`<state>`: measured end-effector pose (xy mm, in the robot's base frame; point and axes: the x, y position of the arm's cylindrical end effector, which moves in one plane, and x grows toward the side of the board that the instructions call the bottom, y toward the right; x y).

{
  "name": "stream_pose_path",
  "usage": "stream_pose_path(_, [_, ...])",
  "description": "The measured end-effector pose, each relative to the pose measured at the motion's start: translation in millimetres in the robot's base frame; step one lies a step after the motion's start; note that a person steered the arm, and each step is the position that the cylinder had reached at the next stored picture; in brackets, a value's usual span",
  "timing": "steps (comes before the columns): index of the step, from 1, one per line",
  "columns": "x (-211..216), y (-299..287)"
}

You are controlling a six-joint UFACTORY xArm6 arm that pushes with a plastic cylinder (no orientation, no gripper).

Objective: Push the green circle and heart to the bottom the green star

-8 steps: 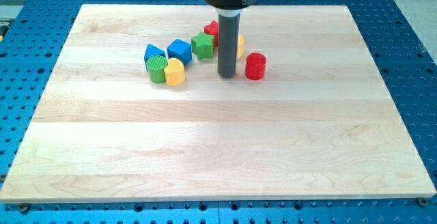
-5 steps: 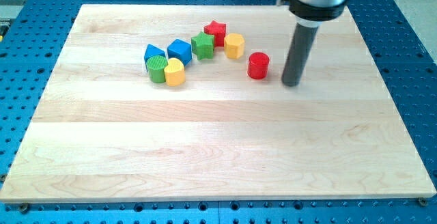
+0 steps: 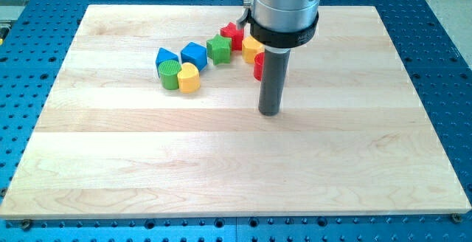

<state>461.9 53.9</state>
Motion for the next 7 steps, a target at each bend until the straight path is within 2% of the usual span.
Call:
stream_pose_path(1, [1.3, 0.0])
stream_pose_path(2, [28.6, -30.4])
stream_pose_path(3, [61.9, -108.0])
stream_pose_path(4, [34.0, -234.4])
stream_pose_path(5, [-57.2, -278.2])
stream_pose_path(6, [-123.0, -235.2])
stream_pose_path(7, [-152.3, -171.7])
